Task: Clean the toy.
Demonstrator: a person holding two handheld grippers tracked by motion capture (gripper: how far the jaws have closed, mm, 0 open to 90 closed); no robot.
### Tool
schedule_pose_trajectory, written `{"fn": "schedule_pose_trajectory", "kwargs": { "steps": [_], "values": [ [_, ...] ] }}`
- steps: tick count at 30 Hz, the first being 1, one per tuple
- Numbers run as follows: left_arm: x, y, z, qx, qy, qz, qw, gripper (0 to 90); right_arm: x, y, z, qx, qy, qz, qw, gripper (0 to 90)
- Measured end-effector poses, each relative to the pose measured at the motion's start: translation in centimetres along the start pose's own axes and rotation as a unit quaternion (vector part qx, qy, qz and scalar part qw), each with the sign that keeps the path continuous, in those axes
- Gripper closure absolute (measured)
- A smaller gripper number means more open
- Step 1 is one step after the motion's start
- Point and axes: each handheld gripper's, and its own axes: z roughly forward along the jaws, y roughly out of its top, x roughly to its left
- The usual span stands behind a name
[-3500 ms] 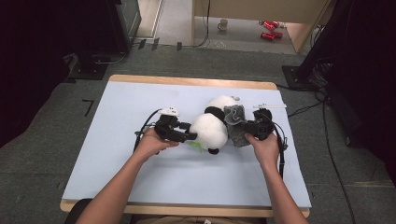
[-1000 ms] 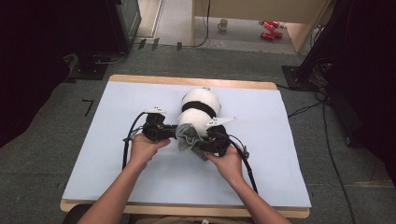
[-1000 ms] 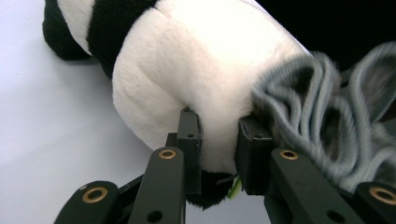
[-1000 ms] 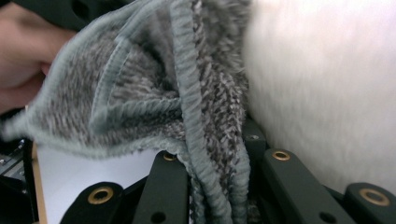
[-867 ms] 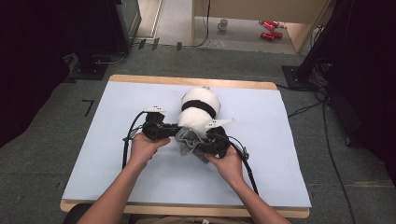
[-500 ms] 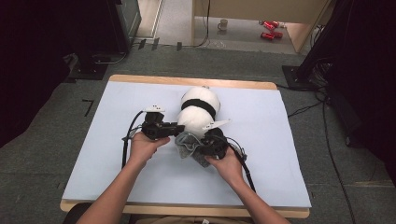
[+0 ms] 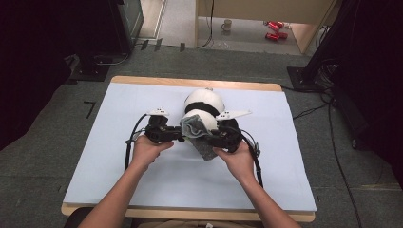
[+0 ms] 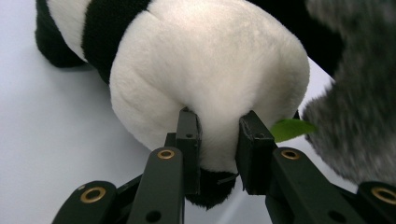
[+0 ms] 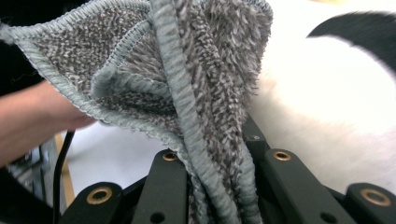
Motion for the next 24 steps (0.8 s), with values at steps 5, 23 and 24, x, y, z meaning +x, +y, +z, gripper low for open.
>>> {"fn": "schedule_pose_trajectory", "kwargs": {
  "steps": [5,23,24],
  "values": [
    [-0.4,-0.2,0.0,0.006,-0.005,-0.006,1.0,74.0,-0.8,-0.2,0.7,0.004,-0.016,0.007,0.9998,78.0],
    [0.8,-0.2,-0.2,0.034,0.009,-0.02,0.9992,75.0,-2.0,-3.7,4.4,0.078,-0.006,-0.002,0.9969,78.5],
    [0.8,-0.2,-0.2,0.034,0.009,-0.02,0.9992,75.1,-2.0,-3.9,4.6,0.082,-0.008,-0.004,0.9966,78.5]
  ]
}}
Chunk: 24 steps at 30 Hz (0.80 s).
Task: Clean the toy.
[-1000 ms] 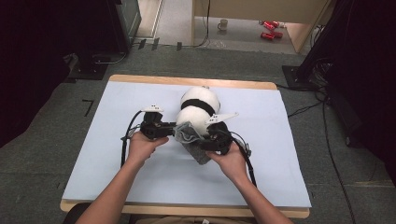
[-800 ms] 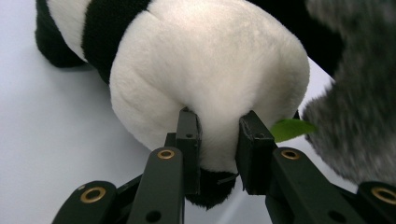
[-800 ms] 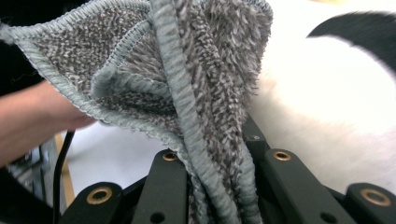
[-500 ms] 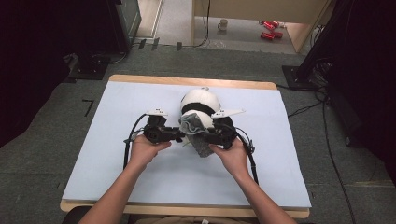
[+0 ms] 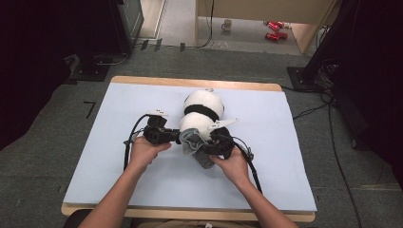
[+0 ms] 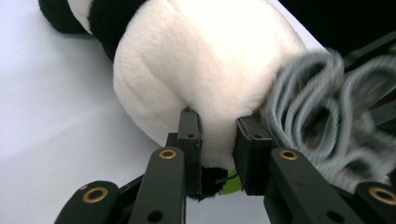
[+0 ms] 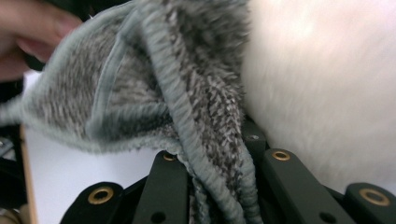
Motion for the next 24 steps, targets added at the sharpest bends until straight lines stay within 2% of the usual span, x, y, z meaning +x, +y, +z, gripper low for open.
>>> {"fn": "schedule_pose_trajectory", "kwargs": {
  "steps": [6,10,12,15,16,18,19,21,24],
  "values": [
    [0.1,0.1,-0.1,0.003,0.0,0.001,1.0,75.6,-0.1,-0.3,0.6,0.01,-0.001,-0.001,0.9999,78.6],
    [0.0,0.1,-0.3,0.004,0.004,0.009,0.9999,75.6,-0.3,-0.6,1.1,0.03,-0.004,-0.001,0.9996,78.7],
    [0.1,0.2,-0.5,-0.002,0.005,0.009,0.9999,75.6,-0.3,-0.7,1.5,0.047,-0.011,-0.003,0.9988,78.6],
    [0.3,0.3,-1.2,-0.016,0.005,0.018,0.9997,75.8,-0.6,-0.8,1.7,0.073,-0.039,-0.015,0.9965,78.5],
    [0.4,0.3,-1.4,-0.017,0.004,0.021,0.9996,75.8,-0.8,-0.8,1.5,0.078,-0.045,-0.01,0.9958,78.5],
    [0.6,0.3,-1.8,-0.017,0.006,0.029,0.9994,75.9,-1.2,-0.5,1.0,0.086,-0.034,-0.002,0.9958,78.3],
    [0.7,0.3,-1.9,-0.019,0.005,0.029,0.9994,75.9,-1.2,-0.3,0.6,0.086,-0.02,-0.004,0.9961,78.3],
    [1.0,0.4,-2.3,-0.023,0.004,0.027,0.9994,76.0,-1.0,0.3,-0.2,0.085,-0.01,-0.014,0.9962,78.3],
    [1.5,0.4,-2.8,-0.027,0.001,0.021,0.9994,76.1,-0.5,1.2,-1.4,0.066,-0.001,-0.021,0.9976,78.3]
  ]
}}
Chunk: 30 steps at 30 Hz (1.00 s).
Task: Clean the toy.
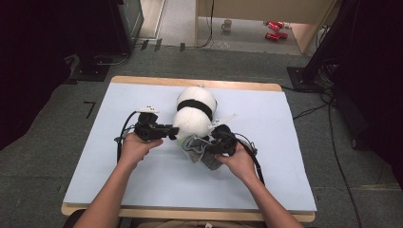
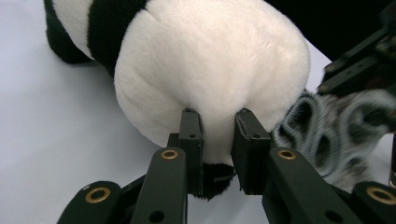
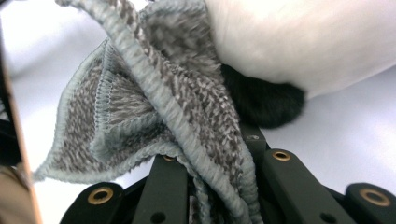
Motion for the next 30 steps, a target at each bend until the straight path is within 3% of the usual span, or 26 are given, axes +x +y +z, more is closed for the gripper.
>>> {"fn": "schedule_pose_trajectory", "kwargs": {
  "steps": [5,12,18,23,30],
  "values": [
    [0.7,-0.1,-0.8,0.006,0.011,0.002,0.9999,76.1,-0.8,0.4,-1.9,-0.022,-0.005,0.004,0.9997,78.2],
    [2.4,-0.2,-2.7,-0.003,0.022,-0.001,0.9998,76.1,-3.7,-0.3,-4.0,-0.053,-0.047,0.06,0.9957,77.8],
    [4.2,-0.8,-4.5,-0.003,0.057,0.005,0.9984,77.1,-6.3,-1.3,-4.2,-0.064,-0.072,0.107,0.9895,77.6],
    [5.6,-1.5,-5.4,0.006,0.072,0.001,0.9974,79.3,-7.7,-1.8,-3.8,-0.058,-0.092,0.122,0.9866,77.1],
    [7.1,-2.7,-6.4,0.012,0.08,-0.025,0.9964,81.2,-10.1,-2.7,-4.1,-0.056,-0.118,0.158,0.9789,77.1]
  ]
}}
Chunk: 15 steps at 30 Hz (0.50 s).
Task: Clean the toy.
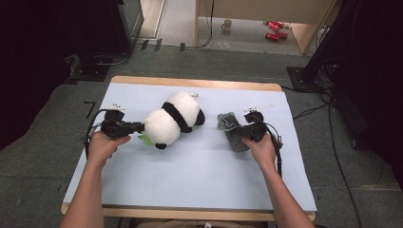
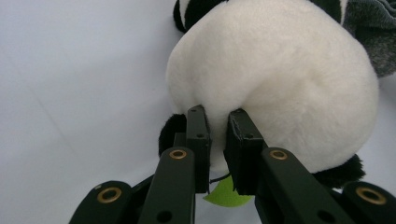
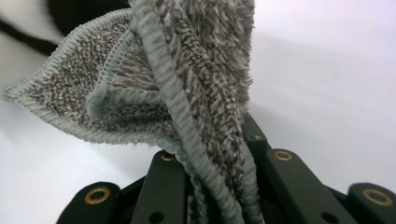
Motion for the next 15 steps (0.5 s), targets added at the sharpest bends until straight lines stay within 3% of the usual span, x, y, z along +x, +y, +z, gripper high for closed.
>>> {"fn": "schedule_pose_trajectory", "kwargs": {
  "steps": [5,9,15],
  "values": [
    [0.3,-0.4,0.0,-0.013,-0.016,-0.001,0.9998,81.0,-1.6,-0.4,0.6,0.004,-0.018,0.01,0.9998,76.1],
    [0.4,-0.7,0.0,-0.019,-0.02,-0.003,0.9996,79.7,-2.4,-0.6,1.3,0.01,-0.015,0.02,0.9996,72.6],
    [0.4,-0.7,-0.2,-0.035,-0.034,0.012,0.9987,72.6,-2.8,-0.7,1.3,0.011,-0.02,0.012,0.9997,50.6]
  ]
}}
